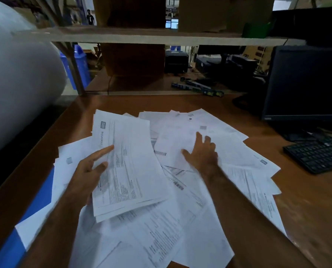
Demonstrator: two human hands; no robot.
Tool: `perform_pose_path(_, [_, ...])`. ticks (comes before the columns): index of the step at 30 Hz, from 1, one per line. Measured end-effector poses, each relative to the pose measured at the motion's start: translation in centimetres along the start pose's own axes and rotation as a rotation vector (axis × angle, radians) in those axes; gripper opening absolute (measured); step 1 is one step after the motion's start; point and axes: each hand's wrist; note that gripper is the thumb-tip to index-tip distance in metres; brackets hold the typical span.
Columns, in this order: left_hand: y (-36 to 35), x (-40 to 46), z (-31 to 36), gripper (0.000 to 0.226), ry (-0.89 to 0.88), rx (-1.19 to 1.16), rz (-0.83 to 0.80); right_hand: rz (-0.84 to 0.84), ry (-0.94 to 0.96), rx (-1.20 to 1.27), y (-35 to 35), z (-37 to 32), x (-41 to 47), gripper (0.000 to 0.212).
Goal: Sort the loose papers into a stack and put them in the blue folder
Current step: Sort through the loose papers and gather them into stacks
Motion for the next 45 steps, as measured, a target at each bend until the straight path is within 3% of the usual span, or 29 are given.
perform_pose_path(2, [0.2,0.5,-0.3,0.037,0.009,-0.024,0.006,-0.119,-0.143,-0.066,0.3,1.3,1.6,0.104])
perform_pose_path(4, [0.2,1.0,-0.3,0.037,0.005,-0.032,0.020,-0.181,-0.165,-0.098,-0.1,1.9,2.8,0.107])
perform_pose_path(8, [-0.2,1.8,-0.5,0.039,0.033,-0.075,0.030,-0.138,-0.184,0.097,-0.1,2.3,4.4,0.096])
perform_pose_path(12, [-0.5,2.3,-0.6,0.040,0.026,-0.078,0.015,0.013,0.009,0.353,0.5,2.9,4.0,0.074])
perform_pose_path(15, [-0.5,2.2,-0.6,0.041,0.017,-0.085,0.009,0.021,0.065,0.458,1.2,3.1,2.7,0.057])
perform_pose_path(22, [-0.2,0.6,0.0,0.037,-0.005,-0.033,0.027,0.086,0.235,0.519,7.2,1.7,-0.2,0.067])
perform_pose_path(24, [0.0,-0.1,0.0,0.037,-0.004,-0.039,0.047,0.108,0.331,0.699,9.2,1.1,-1.1,0.068])
perform_pose_path(27, [0.1,-0.9,0.4,0.036,0.033,-0.064,0.094,0.159,0.409,1.223,11.6,0.3,-2.6,0.074])
perform_pose_path(29, [-0.1,-1.7,1.0,0.035,0.043,-0.088,0.095,0.167,0.419,1.447,12.2,-0.1,-3.5,0.074])
perform_pose_path(31, [-0.5,-2.3,1.7,0.033,0.053,-0.140,0.051,0.087,0.422,1.401,11.5,-0.6,-4.7,0.074])
perform_pose_path(34, [-1.4,-3.5,3.3,0.035,-0.004,-0.128,-0.016,-0.026,0.430,0.878,8.4,-1.4,-6.1,0.081])
perform_pose_path(36, [-1.8,-4.1,3.9,0.038,-0.043,-0.152,-0.061,-0.023,0.443,0.780,6.3,-1.9,-6.8,0.080])
perform_pose_path(40, [-2.0,-4.5,3.8,0.044,-0.024,-0.383,-0.216,-0.043,0.407,0.913,3.5,-2.3,-7.8,0.063])
perform_pose_path(45, [-1.9,-4.8,3.8,0.039,-0.054,-0.334,-0.183,-0.214,0.375,1.246,2.3,-2.6,-8.7,0.058])
Point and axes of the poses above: each hand's wrist, its own x-axis towards the middle knuckle, its own y-axis out of the back of the hand, z = x × y, and after that the axes turned 12 degrees about y, right-handed
